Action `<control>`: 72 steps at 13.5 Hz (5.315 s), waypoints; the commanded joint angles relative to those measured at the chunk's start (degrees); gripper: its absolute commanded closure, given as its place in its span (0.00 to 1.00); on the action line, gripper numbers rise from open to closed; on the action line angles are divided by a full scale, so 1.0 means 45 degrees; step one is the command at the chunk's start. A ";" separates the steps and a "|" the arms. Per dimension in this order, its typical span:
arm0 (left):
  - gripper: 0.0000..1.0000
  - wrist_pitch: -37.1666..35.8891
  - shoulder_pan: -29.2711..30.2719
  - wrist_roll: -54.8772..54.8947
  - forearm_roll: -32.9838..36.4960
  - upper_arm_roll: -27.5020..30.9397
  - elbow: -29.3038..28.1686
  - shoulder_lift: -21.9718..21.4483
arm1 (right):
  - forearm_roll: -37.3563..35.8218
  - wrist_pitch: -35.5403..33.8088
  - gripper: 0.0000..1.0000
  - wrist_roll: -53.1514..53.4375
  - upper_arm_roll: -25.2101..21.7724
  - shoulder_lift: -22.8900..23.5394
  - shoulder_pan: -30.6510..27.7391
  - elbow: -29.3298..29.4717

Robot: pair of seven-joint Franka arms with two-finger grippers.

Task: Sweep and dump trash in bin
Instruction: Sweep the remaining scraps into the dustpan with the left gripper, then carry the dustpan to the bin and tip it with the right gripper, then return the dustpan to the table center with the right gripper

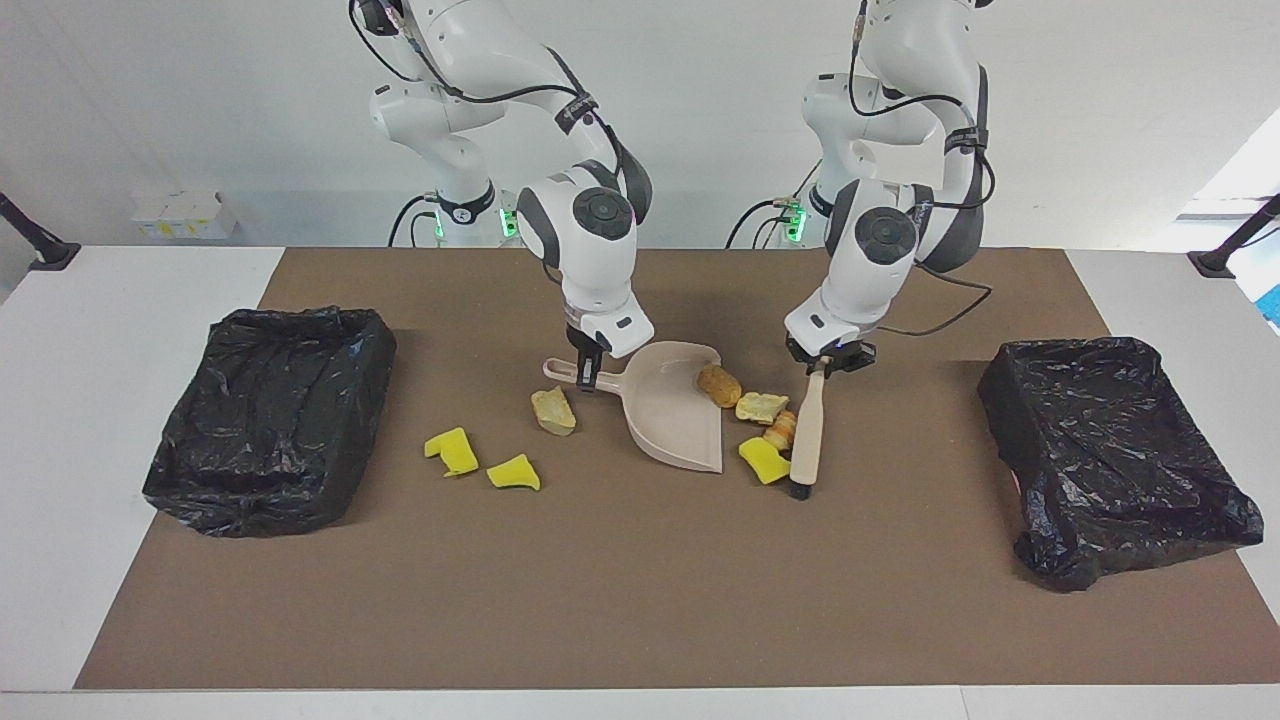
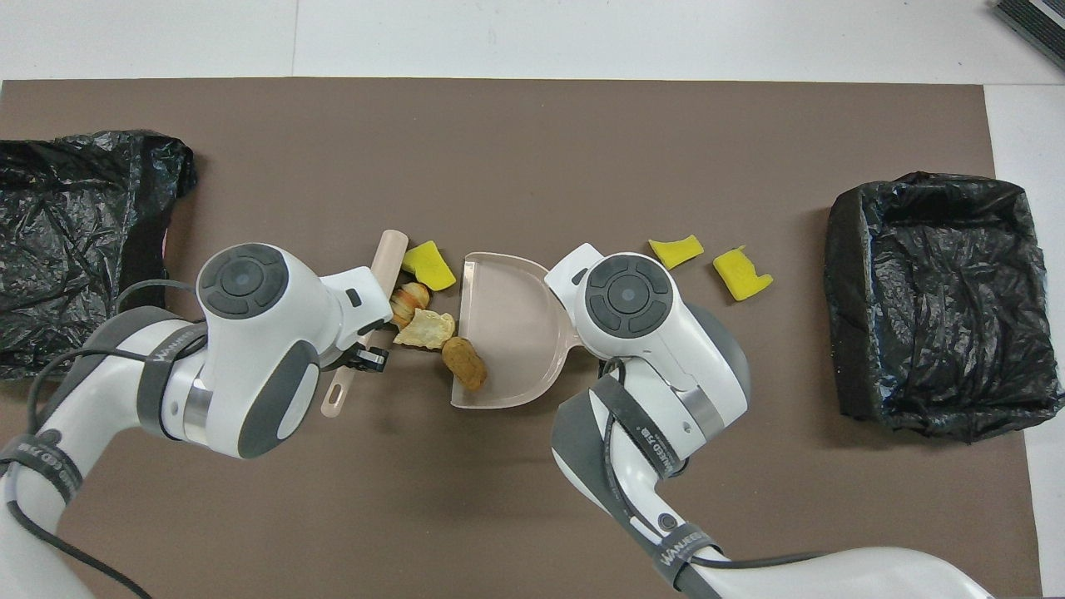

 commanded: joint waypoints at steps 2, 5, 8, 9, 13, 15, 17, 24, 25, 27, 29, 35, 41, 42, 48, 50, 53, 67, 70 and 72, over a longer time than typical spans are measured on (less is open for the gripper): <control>1.00 -0.0148 -0.1471 -0.0914 -0.0626 0.0164 -0.0743 -0.0762 | -0.0168 0.0703 1.00 0.1109 0.0082 0.0399 0.0406 0.0069; 1.00 -0.0265 -0.2663 -0.2340 -0.0822 0.0183 -0.0549 -0.0841 | -0.0129 0.0977 1.00 0.1502 0.0082 0.0576 0.0524 0.0128; 1.00 -0.0831 -0.2647 -0.2911 -0.0822 0.0222 0.0115 -0.0665 | 0.0008 0.0957 1.00 0.1639 0.0082 0.0576 0.0426 0.0069; 1.00 -0.0870 -0.2531 -0.3008 -0.0822 0.0261 0.0116 -0.0800 | 0.0027 0.0919 1.00 0.1658 0.0082 0.0576 0.0426 0.0089; 1.00 -0.1281 -0.2139 -0.5048 -0.0822 0.0339 0.0253 -0.1210 | 0.0027 0.0587 1.00 0.1444 0.0082 0.0245 0.0056 0.0108; 1.00 -0.1242 -0.2275 -0.6714 -0.0686 0.0339 0.0253 -0.1251 | 0.0027 -0.0016 1.00 0.1173 0.0082 -0.0223 -0.0236 0.0147; 1.00 -0.1455 -0.2295 -0.7166 -0.0666 0.0320 0.0118 -0.1600 | 0.0240 -0.0719 1.00 0.0025 0.0082 -0.0672 -0.0821 0.0245; 1.00 -0.1812 -0.3561 -0.8418 -0.0666 0.0144 -0.1871 -0.3630 | 0.1121 -0.3240 1.00 -0.5149 0.0063 -0.1065 -0.3631 0.1943; 1.00 -0.1325 -0.3893 -0.8477 -0.0666 0.0144 -0.2437 -0.4020 | 0.1121 -0.3281 1.00 -0.5912 0.0043 -0.1065 -0.4042 0.1983; 1.00 -0.0270 -0.4479 -0.9060 -0.0666 0.0086 -0.3667 -0.4879 | 0.1121 -0.3378 1.00 -0.7242 0.0024 -0.1085 -0.5057 0.2294; 1.00 -0.0012 -0.5453 -0.9704 -0.0666 0.0085 -0.4218 -0.5098 | 0.1179 -0.3496 1.00 -0.8685 0.0024 -0.0988 -0.6324 0.2743; 1.00 0.2092 -0.7469 -1.1559 -0.0705 0.0066 -0.5722 -0.5061 | 0.1785 -0.3573 1.00 -1.2398 -0.0074 -0.0967 -1.0251 0.2901; 1.00 0.2801 -0.7490 -1.1876 -0.0822 0.0066 -0.6094 -0.4981 | -0.1934 -0.3496 1.00 -1.2682 -0.0367 -0.1864 -1.1157 0.3195; 1.00 0.2782 -0.7490 -1.1857 -0.0841 0.0066 -0.6095 -0.5001 | -0.3163 -0.3496 1.00 -1.1904 -0.0290 -0.1904 -1.1059 0.3136; 0.96 0.2723 -0.7160 -1.1661 -0.0900 0.0085 -0.5997 -0.4533 | -0.8636 -0.3241 1.00 -0.7021 -0.0211 -0.3094 -0.9400 0.1031; 0.95 0.2665 -0.7003 -1.1583 -0.0939 0.0105 -0.5938 -0.4493 | -0.9461 -0.3437 1.00 -0.6759 -0.0210 -0.3194 -0.9088 0.0929; 0.74 0.2606 -0.6749 -1.1428 -0.1076 0.0105 -0.5803 -0.4318 | -1.0090 -0.3690 1.00 -0.6720 -0.0210 -0.3155 -0.9066 0.1104; 0.00 0.0653 -0.4173 -0.6981 0.0446 0.0242 -0.1354 -0.2055 | -0.9728 -0.4802 1.00 -0.7346 -0.0093 -0.3682 -0.7738 0.1456; 0.00 0.0633 -0.2904 -0.5786 0.1187 0.0242 0.0442 -0.1117 | -0.6739 -0.5155 1.00 -0.7170 -0.0074 -0.3682 -0.7427 0.1573; 0.00 0.0633 -0.2084 -0.5200 0.1287 0.0242 0.1653 -0.0667 | -0.5194 -0.5408 1.00 -0.6219 -0.0074 -0.3702 -0.7134 0.1573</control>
